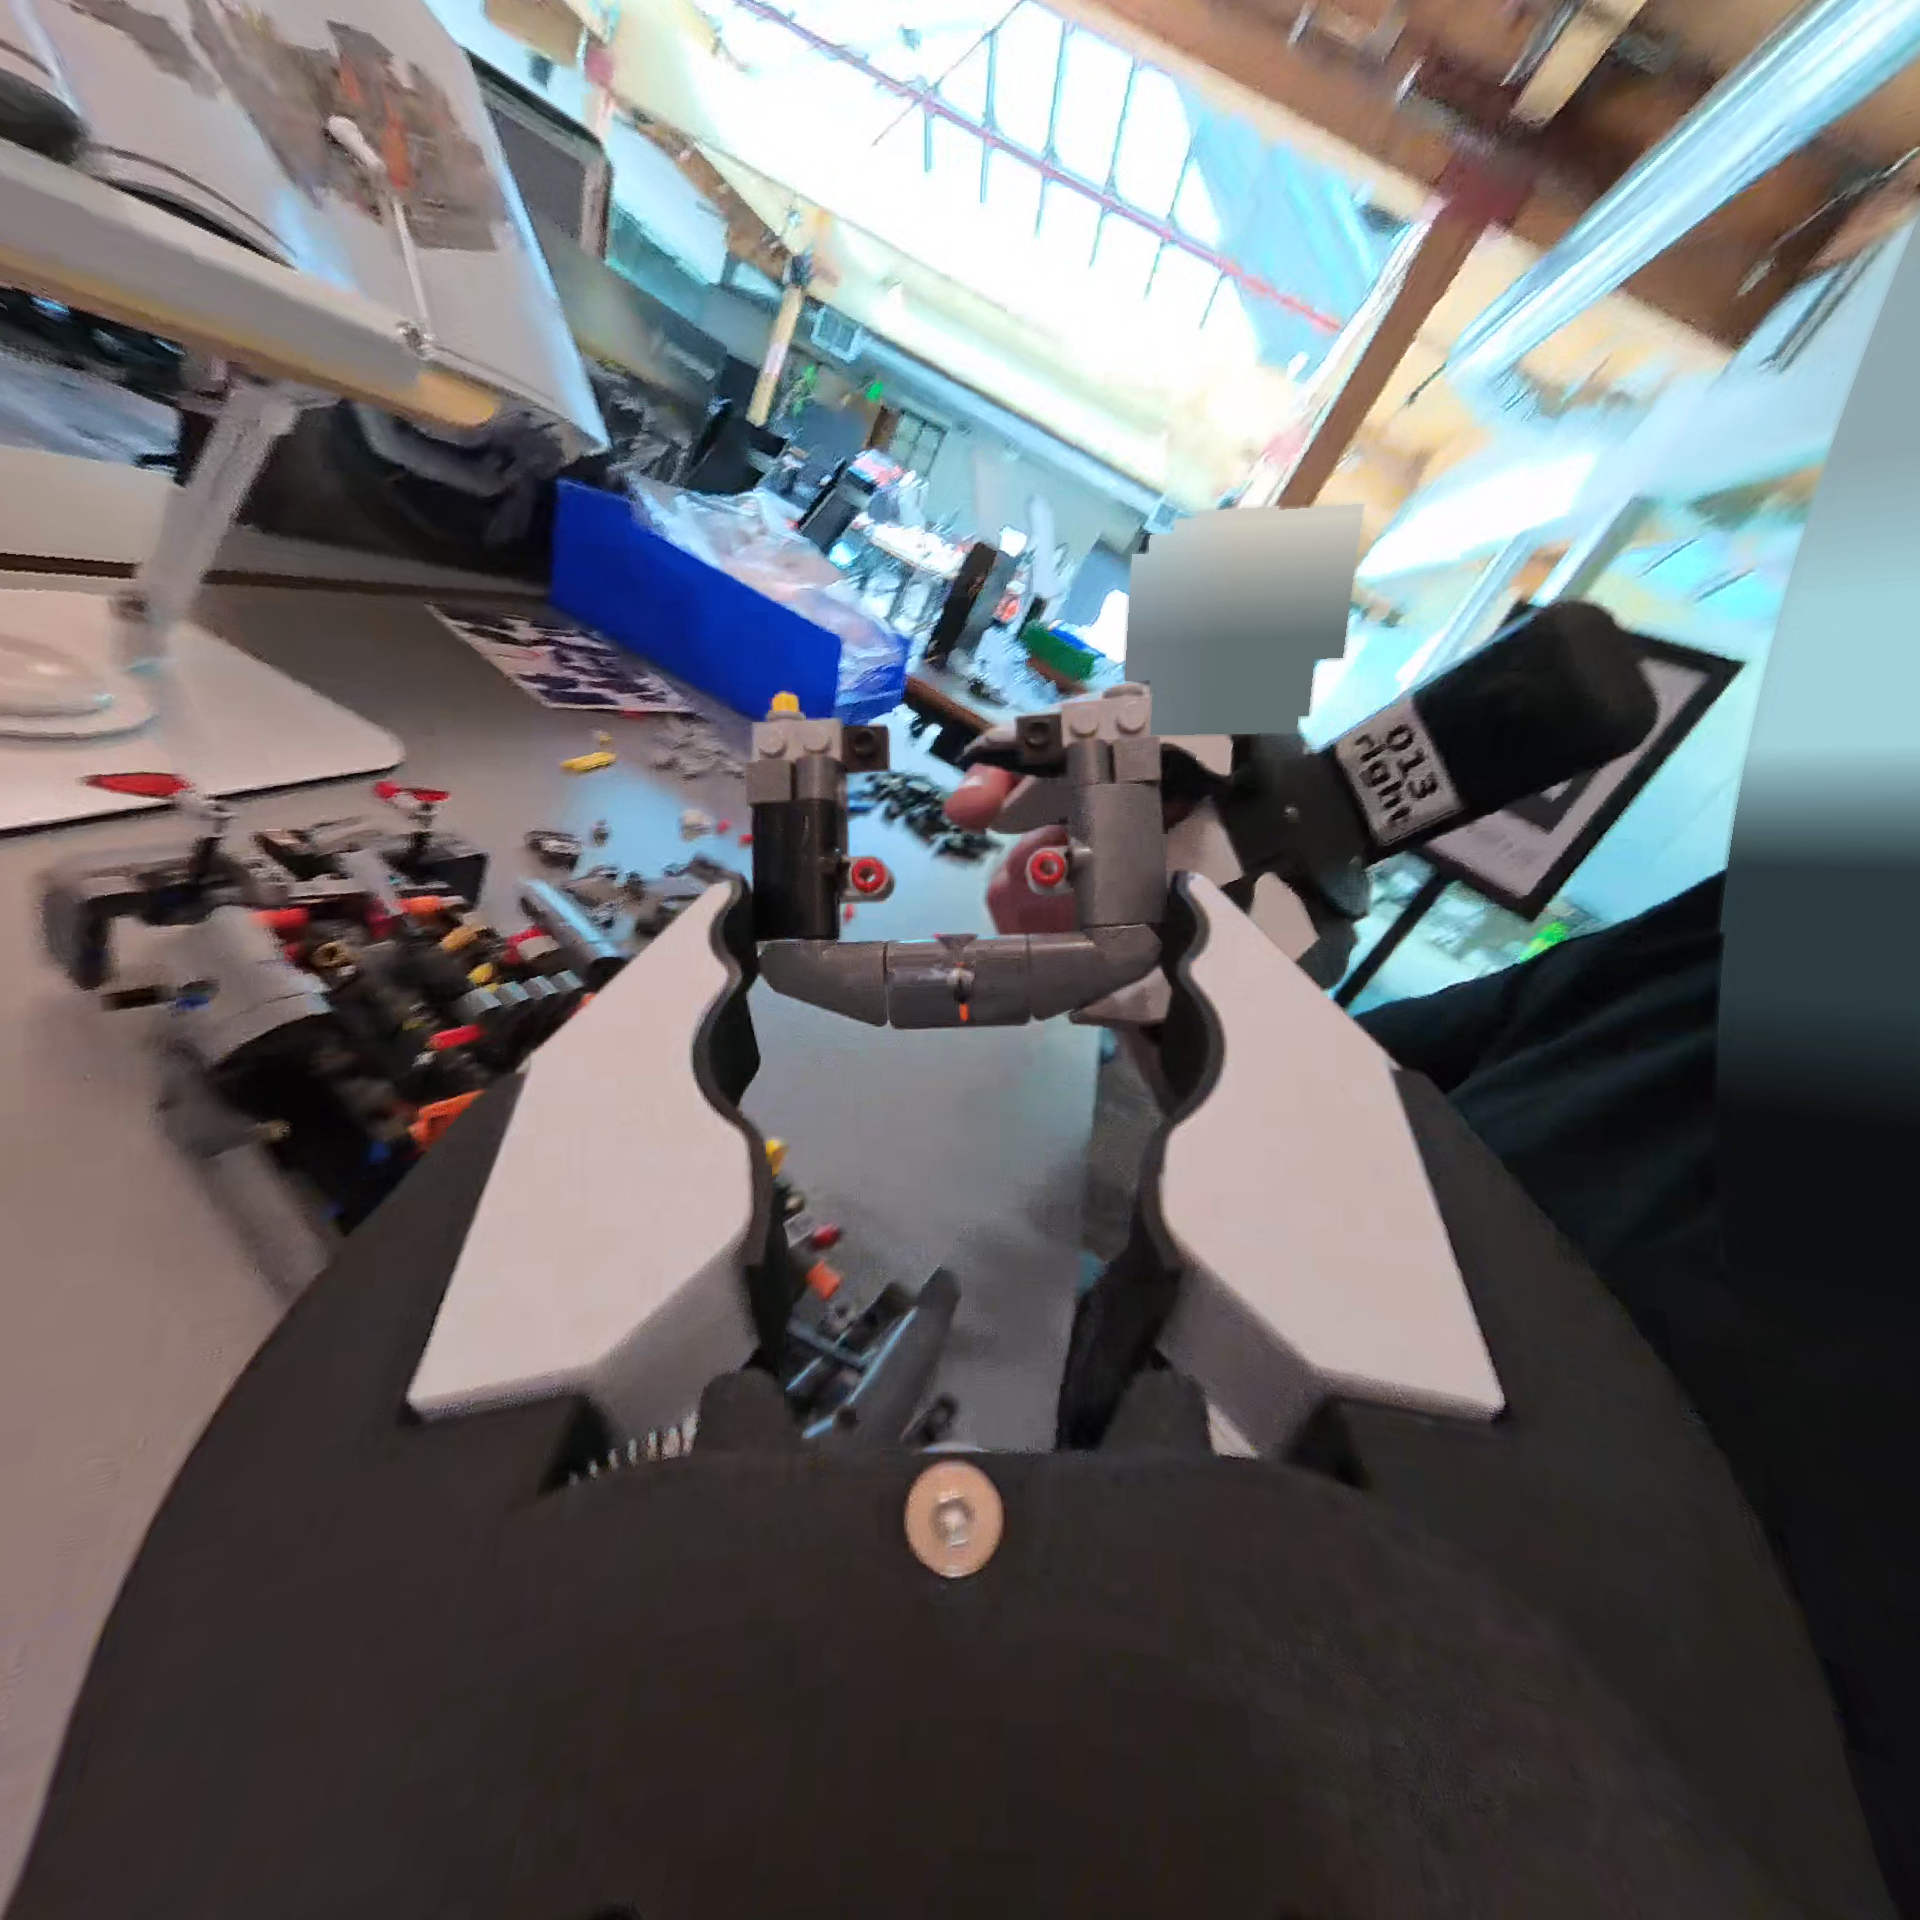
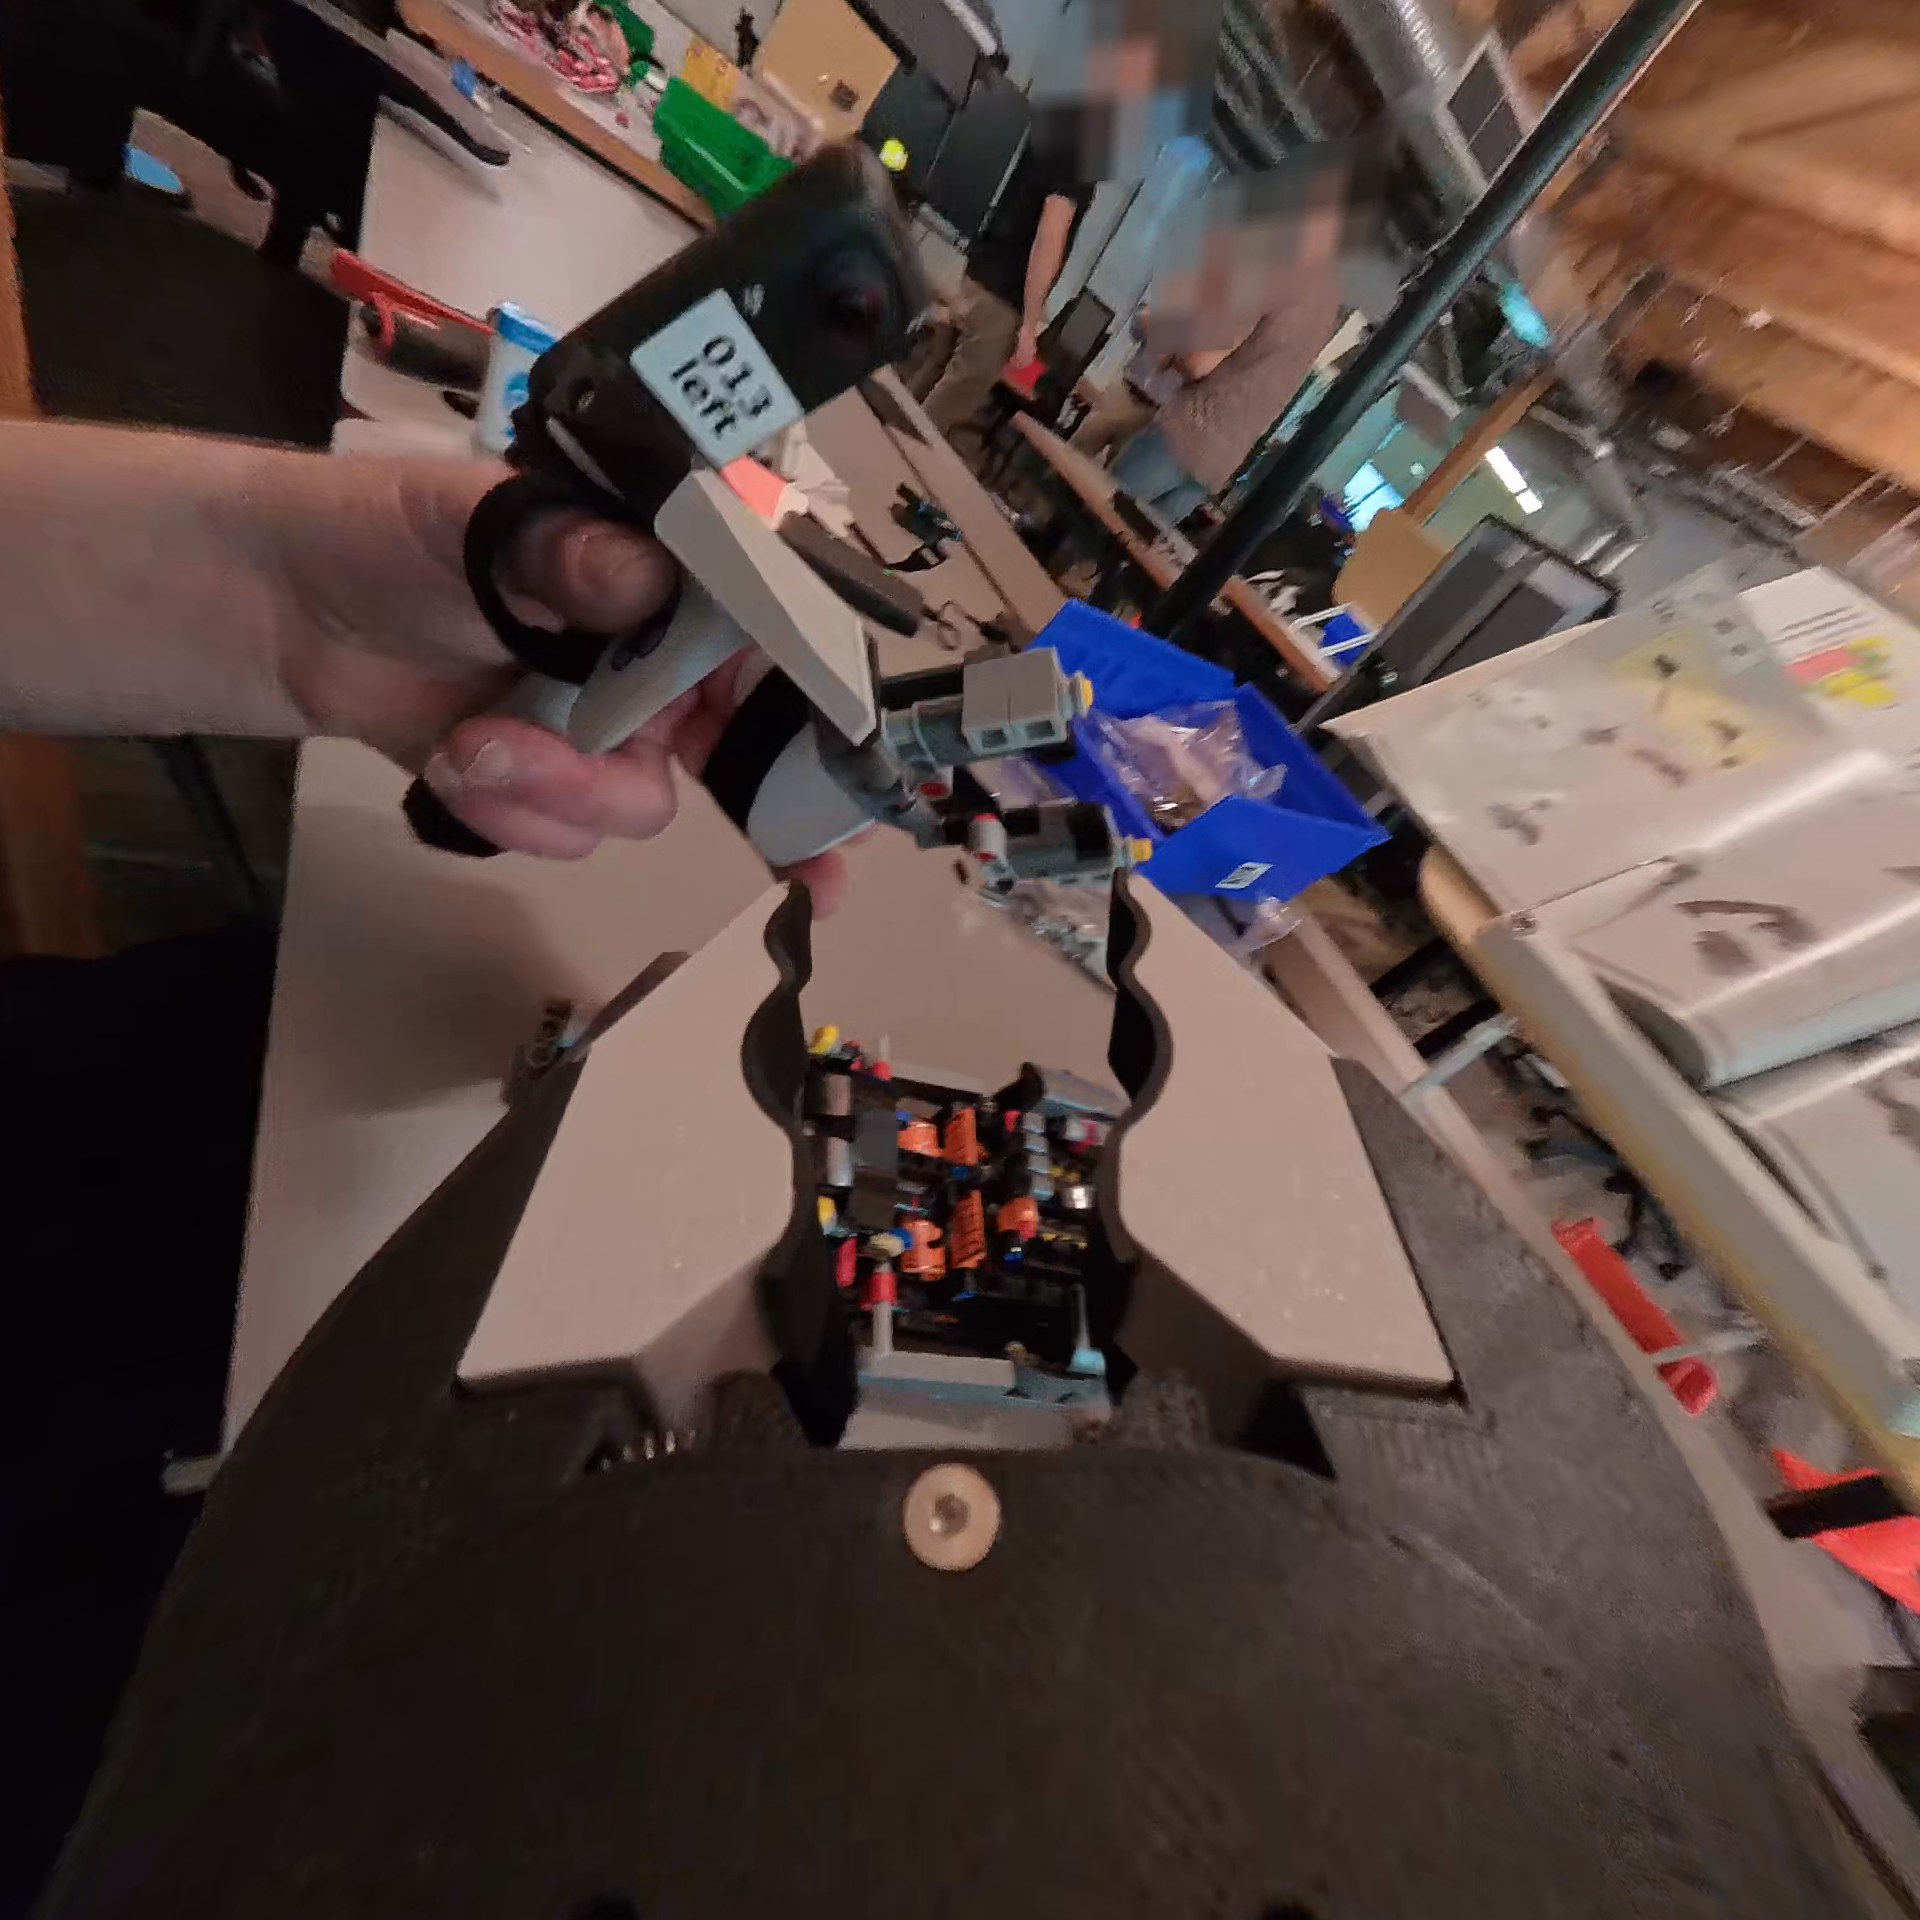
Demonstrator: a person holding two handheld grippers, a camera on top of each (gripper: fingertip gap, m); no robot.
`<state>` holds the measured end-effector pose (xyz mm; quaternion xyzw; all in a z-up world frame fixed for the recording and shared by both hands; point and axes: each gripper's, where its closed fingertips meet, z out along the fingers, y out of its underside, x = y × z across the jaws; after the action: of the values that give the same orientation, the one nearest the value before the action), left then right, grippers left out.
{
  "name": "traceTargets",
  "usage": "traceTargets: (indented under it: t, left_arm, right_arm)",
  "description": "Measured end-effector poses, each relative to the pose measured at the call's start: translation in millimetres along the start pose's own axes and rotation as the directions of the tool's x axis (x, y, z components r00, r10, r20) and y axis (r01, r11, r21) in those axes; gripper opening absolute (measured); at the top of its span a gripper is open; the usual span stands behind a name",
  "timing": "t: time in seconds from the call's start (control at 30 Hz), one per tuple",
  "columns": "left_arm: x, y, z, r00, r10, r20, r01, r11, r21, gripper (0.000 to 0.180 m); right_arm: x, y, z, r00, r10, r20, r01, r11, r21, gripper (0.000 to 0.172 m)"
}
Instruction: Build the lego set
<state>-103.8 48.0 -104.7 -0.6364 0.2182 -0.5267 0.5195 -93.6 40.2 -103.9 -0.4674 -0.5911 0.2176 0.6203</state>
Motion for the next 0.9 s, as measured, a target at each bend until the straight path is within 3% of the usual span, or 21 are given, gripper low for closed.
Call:
traceTargets:
  t: [0.2, 0.43, 0.53, 0.6, 0.9]
  left_arm:
    - [11, -5, 26, 0.987, -0.120, -0.111, 0.128, 0.989, 0.075, 0.076]
    - [25, -1, 54, 0.962, -0.183, -0.202, 0.200, 0.978, 0.067, 0.076]
    - [25, -2, 60, 0.957, -0.193, -0.217, 0.213, 0.975, 0.071, 0.077]
    - [25, -4, 63, 0.954, -0.197, -0.224, 0.220, 0.972, 0.082, 0.077]
    - [19, -3, 78, 0.947, -0.231, -0.224, 0.255, 0.963, 0.085, 0.077]
  right_arm:
    - [18, -18, -14, 0.986, -0.137, -0.093, 0.142, 0.989, 0.048, 0.055]
    - [25, -19, -26, 0.985, -0.153, -0.084, 0.160, 0.984, 0.074, 0.049]
    - [29, -17, -31, 0.985, -0.149, -0.082, 0.156, 0.984, 0.086, 0.047]
    - [33, -17, -36, 0.986, -0.140, -0.086, 0.149, 0.984, 0.102, 0.035]
    - [45, -7, -43, 0.986, -0.148, -0.079, 0.156, 0.982, 0.109, 0.035]
